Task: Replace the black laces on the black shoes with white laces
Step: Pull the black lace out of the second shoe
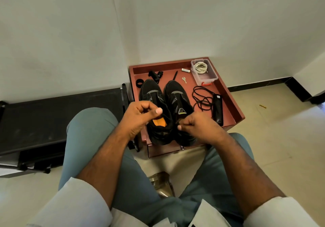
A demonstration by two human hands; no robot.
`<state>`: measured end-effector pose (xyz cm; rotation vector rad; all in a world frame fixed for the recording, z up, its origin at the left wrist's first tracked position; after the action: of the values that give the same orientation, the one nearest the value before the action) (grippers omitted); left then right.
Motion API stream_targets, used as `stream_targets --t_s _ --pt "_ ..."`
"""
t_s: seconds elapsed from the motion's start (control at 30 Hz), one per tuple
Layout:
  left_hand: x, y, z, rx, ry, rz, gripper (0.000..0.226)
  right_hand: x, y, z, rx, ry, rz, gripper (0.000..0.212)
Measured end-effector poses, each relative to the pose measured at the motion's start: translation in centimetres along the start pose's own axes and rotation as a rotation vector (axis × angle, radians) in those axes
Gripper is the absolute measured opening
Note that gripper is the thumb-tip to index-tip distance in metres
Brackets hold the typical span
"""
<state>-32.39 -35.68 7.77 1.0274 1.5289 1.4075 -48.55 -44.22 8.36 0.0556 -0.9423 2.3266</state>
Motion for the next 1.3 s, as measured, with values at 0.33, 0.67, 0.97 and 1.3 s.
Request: stream_targets --t_s 0.33,0.67,0.97,1.3 --pt "-0.1 -1.2 -1.9 0.005 -0.104 0.102 0.017 3.1 -7.4 -2.4 -1.148 -0.424 0.128 0.031" --pt "0.5 -0.6 -0.8 0.025 -0.040 0.126 0.033 -0.8 -3.4 2.4 0.196 0.166 0.188 0.014" --pt "-0.4 -1.2 0.6 0.286 -0.035 0.113 0.040 2.5 -4.4 -3.6 -0.727 -0.377 0.036 0.012" --pt "0.6 -2.7 -0.9 0.409 -0.137 0.305 0.038 1.4 -9.3 4.5 -1.641 0.189 0.459 0.025"
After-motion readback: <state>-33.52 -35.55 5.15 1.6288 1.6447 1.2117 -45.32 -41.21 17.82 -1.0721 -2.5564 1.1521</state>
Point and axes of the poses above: each hand's wrist, its own x-axis away from the middle knuckle, its own z-axis out of the back of the hand, y = z × x, the point moved 6 cm from there along -x, towards the middle knuckle, and after that the axes turned 2 degrees about x, right-handed, at the moved point
